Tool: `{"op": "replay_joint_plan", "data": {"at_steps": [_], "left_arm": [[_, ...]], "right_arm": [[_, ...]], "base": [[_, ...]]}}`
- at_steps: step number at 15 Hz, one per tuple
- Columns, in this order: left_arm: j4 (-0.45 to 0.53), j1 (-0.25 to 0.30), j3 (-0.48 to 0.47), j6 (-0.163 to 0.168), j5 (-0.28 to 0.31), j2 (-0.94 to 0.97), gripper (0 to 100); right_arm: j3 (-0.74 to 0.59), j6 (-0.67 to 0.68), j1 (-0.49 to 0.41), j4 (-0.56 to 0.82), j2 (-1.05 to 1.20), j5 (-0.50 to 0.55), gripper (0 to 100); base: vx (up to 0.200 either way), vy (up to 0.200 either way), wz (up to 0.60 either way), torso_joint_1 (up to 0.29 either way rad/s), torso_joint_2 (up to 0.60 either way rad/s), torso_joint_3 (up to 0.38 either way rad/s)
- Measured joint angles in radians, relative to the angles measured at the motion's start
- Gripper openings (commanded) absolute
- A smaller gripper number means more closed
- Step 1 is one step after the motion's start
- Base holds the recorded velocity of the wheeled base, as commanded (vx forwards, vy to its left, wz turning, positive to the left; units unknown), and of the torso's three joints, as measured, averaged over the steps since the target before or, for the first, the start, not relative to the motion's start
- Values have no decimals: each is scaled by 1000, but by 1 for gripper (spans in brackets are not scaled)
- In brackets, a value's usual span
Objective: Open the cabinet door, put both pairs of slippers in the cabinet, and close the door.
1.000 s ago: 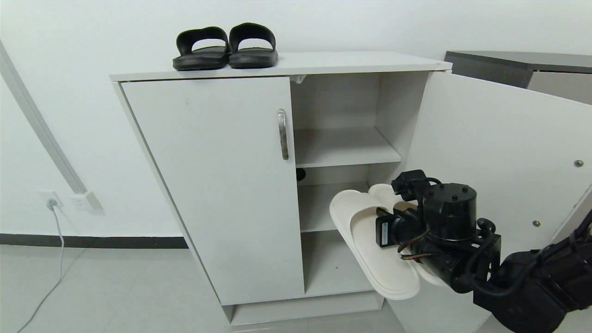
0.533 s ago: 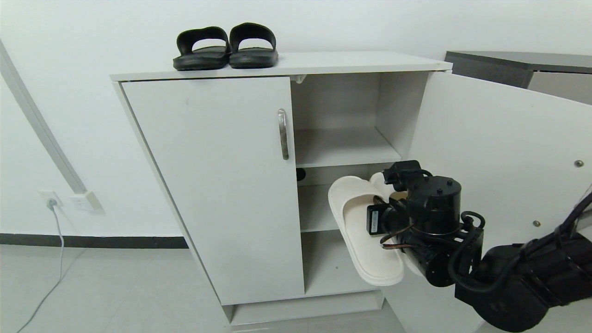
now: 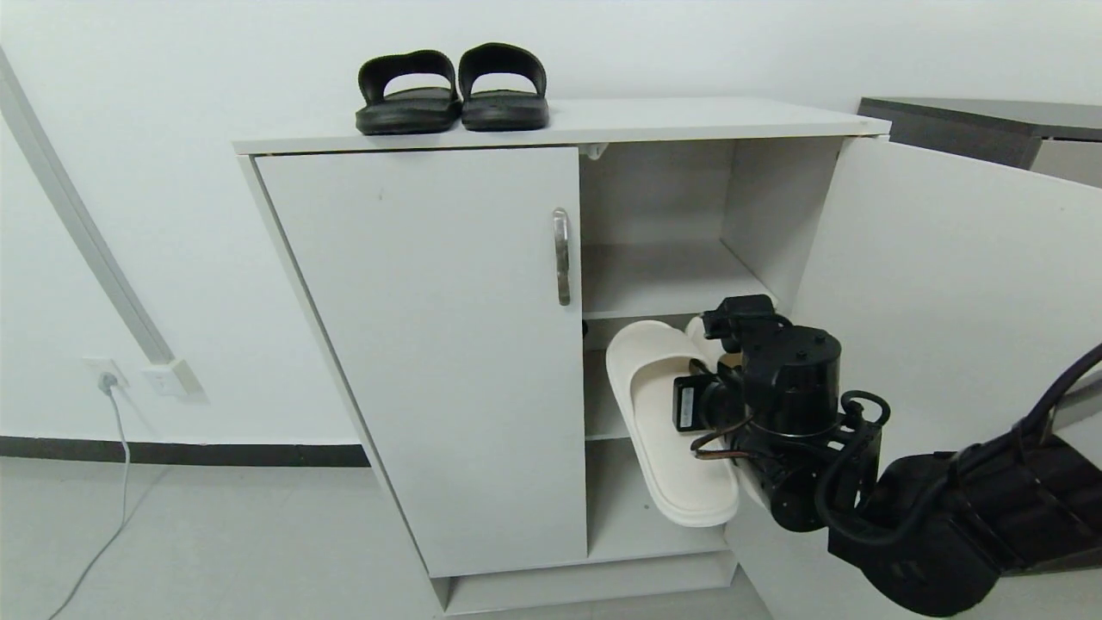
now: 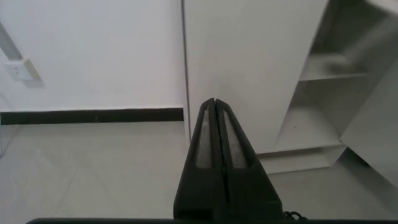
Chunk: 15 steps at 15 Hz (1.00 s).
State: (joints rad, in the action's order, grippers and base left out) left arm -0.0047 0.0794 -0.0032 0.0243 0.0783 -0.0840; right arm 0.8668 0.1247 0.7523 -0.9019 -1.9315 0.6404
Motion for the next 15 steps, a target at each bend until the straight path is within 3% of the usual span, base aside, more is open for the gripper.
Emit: {"op": "replay_joint_plan", "data": {"at_steps": [5,8,15], "left_arm": [[0,0,0,0,0,-1,0],[1,0,0,-5,-1,-1,0],[0,1,0,-7,-1,-2,0]], "right_arm": [[-18,-17,-14,2,23,6,0],[-31,-31,-13,1,55,3,0],[-8,-51,7,2,65,-19,0]], "base": [[0,0,0,0,0,0],[0,-200,0,1,1,7],[0,0,0,0,0,0]]}}
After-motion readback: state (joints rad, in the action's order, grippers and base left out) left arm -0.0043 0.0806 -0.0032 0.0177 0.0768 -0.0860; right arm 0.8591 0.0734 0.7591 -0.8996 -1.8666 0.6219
